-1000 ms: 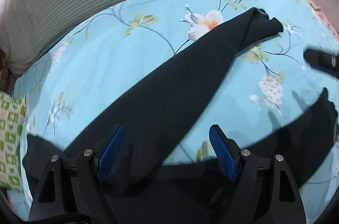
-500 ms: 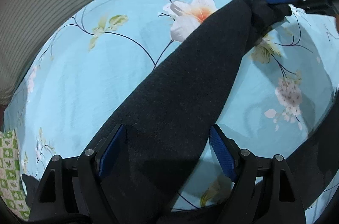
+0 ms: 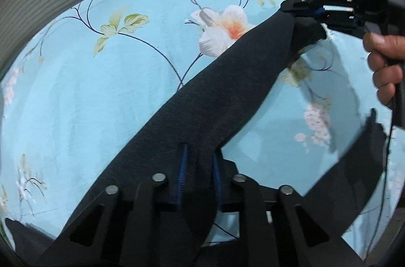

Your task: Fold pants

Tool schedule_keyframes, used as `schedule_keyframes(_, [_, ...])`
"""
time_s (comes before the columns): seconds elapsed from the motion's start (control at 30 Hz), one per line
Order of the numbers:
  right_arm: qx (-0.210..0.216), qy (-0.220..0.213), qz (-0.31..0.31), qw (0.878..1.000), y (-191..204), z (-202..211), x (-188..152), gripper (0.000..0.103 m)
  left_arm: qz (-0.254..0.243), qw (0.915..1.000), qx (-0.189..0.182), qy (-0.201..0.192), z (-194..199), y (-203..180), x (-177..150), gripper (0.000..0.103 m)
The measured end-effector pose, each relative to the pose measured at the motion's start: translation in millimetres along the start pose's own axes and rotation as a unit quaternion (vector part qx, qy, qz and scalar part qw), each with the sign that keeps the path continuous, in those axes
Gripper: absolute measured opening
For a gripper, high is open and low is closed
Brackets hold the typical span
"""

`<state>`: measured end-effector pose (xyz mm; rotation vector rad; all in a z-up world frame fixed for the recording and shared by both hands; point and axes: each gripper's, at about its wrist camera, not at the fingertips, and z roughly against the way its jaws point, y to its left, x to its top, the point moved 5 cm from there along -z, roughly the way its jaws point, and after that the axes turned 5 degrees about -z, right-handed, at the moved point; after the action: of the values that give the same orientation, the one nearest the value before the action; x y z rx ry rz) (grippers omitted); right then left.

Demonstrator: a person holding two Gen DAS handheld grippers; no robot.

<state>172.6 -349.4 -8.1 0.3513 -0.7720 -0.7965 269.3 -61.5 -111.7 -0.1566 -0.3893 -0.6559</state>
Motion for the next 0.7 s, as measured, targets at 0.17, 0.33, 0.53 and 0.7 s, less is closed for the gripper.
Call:
schedule_keyframes(0.17, [0.017,-0.011,-0.001,1.0,4.2,17.6,1.5,0.007,0.009,0.9994,-0.03,-0.016,17.1,6.2,2.8,0.007])
schedule_keyframes(0.33, [0.027,-0.016,0.004,0.999,3.7,43.0,-12.9,0.007,0.026,0.9978,-0.055,-0.025,40.7,20.0,4.8,0.007])
schedule_keyframes(0.53, [0.028,-0.008,0.007,1.0,-8.4,69.7,-46.2,0.007,0.027,0.995,-0.089,-0.037,68.0,6.2,-5.2,0.007])
schedule_keyframes(0.7, [0.024,0.003,-0.003,1.0,-32.3,90.2,-81.7,0.006,0.006,0.9944,-0.102,-0.028,84.2,-21.0,-28.6,0.007])
